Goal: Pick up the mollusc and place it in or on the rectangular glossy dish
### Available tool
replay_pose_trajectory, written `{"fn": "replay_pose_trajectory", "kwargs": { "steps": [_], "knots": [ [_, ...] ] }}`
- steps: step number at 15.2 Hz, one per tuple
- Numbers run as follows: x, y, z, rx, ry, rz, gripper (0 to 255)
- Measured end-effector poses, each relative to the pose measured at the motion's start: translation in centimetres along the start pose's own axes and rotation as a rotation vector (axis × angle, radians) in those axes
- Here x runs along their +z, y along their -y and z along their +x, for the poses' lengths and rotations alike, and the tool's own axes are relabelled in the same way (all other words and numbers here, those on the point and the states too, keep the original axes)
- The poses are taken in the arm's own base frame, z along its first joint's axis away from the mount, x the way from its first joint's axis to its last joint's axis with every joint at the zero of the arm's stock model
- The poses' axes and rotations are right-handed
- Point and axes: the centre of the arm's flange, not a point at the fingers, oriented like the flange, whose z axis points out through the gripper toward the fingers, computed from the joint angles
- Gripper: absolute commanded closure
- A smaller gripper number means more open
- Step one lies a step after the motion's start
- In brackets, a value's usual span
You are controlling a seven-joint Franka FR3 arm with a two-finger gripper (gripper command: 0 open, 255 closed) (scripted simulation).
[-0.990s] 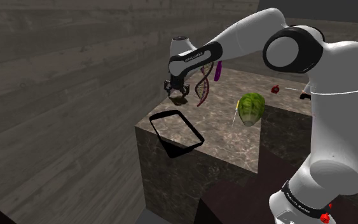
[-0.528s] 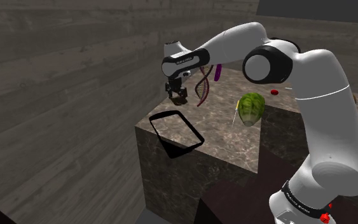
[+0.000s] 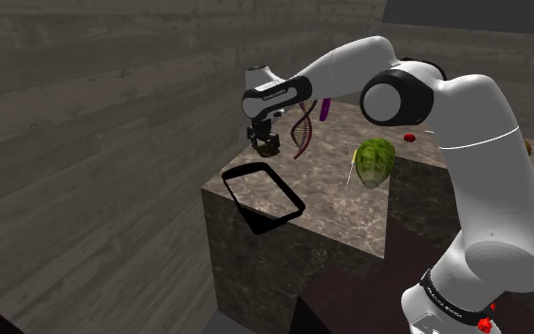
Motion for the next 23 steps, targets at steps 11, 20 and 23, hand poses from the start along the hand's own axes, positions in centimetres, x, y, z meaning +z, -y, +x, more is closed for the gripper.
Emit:
{"fn": "replay_pose_trajectory", "kwargs": {
  "steps": [11, 20, 23],
  "knots": [
    [0.0, 0.0, 0.0, 0.000, 0.000, 0.000, 255],
    [-4.2, -0.2, 0.5, 0.000, 0.000, 0.000, 255],
    [-5.7, -0.3, 0.7, 0.000, 0.000, 0.000, 255]
  ]
}}
